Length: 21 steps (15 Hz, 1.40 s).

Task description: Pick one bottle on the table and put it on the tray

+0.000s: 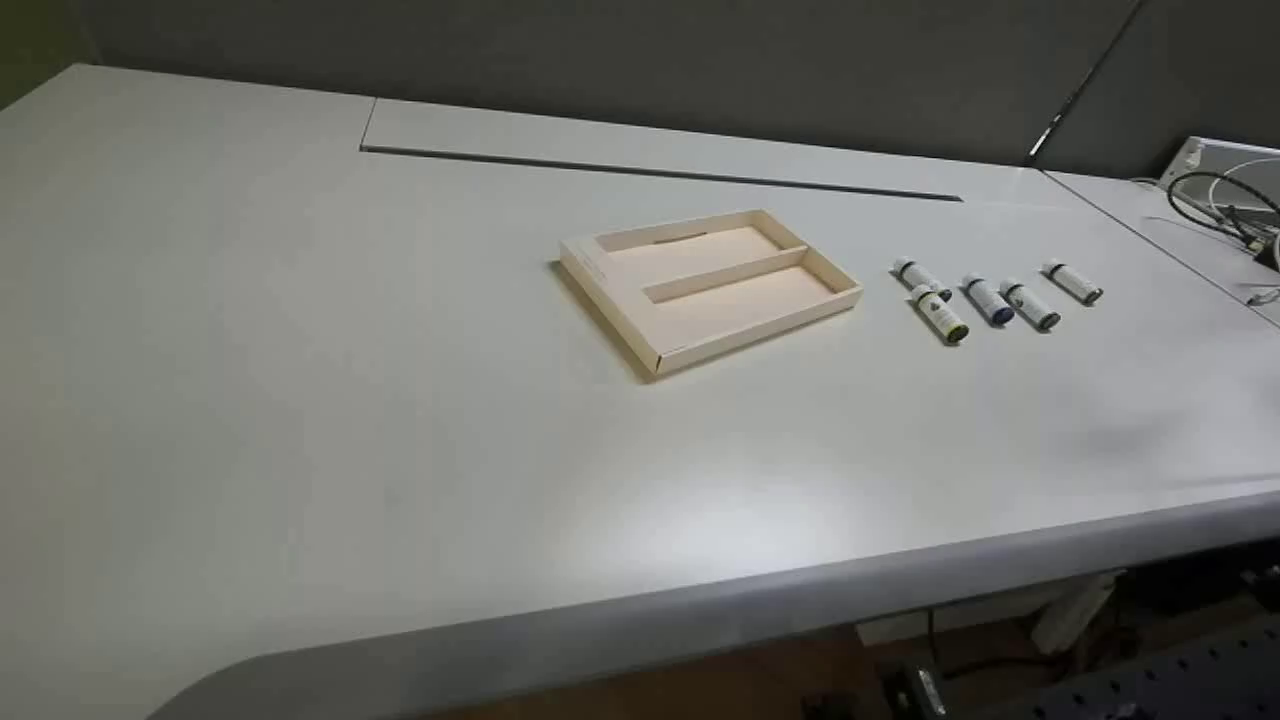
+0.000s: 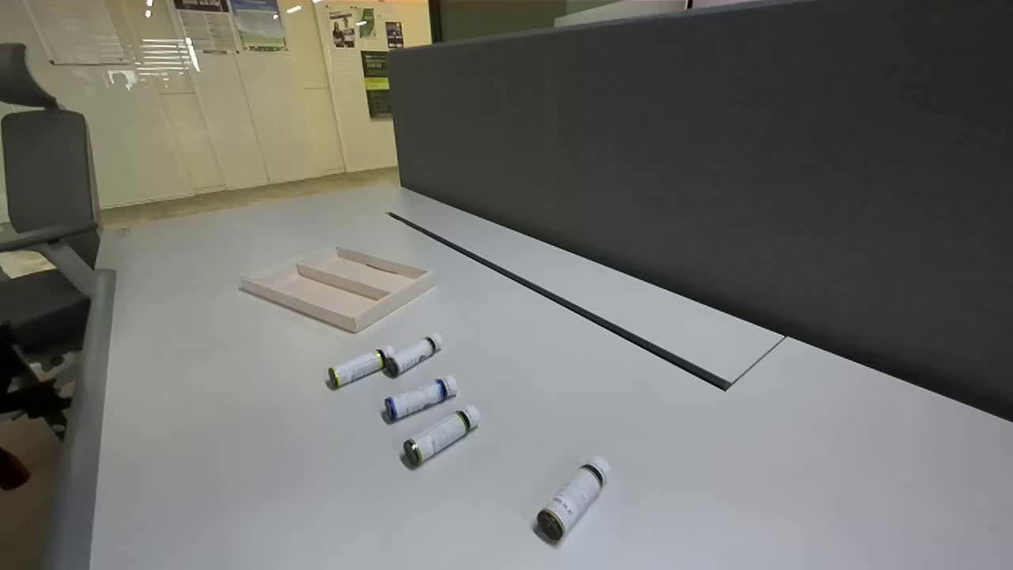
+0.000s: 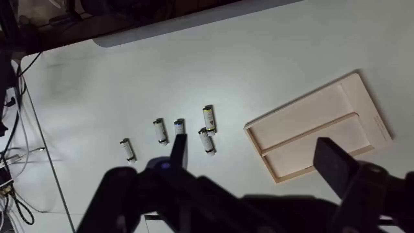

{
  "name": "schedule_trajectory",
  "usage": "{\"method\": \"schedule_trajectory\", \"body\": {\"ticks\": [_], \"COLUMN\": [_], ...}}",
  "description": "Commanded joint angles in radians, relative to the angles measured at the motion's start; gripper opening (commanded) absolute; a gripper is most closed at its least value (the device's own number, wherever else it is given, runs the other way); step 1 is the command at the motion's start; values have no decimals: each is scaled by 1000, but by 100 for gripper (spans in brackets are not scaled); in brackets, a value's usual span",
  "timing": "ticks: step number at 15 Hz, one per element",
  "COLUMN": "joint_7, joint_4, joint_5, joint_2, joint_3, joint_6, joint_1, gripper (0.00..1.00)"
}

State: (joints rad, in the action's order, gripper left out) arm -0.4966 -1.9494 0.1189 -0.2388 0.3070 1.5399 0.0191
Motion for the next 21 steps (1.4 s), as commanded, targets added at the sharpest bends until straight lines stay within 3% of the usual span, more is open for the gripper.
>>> {"method": "schedule_trajectory", "body": {"ticks": [1, 9, 12, 17, 21], "joint_7": [-8, -8, 52, 280, 497], "joint_4": [3, 3, 7, 67, 114], "joint_5": [8, 8, 0, -41, -54], "joint_2": [5, 5, 68, 247, 393], "joint_3": [-37, -37, -88, -209, -268], "joint_6": [-2, -2, 66, 192, 249], "joint_1": [-43, -43, -33, -15, -2], "gripper": [100, 100, 100, 100, 100]}}
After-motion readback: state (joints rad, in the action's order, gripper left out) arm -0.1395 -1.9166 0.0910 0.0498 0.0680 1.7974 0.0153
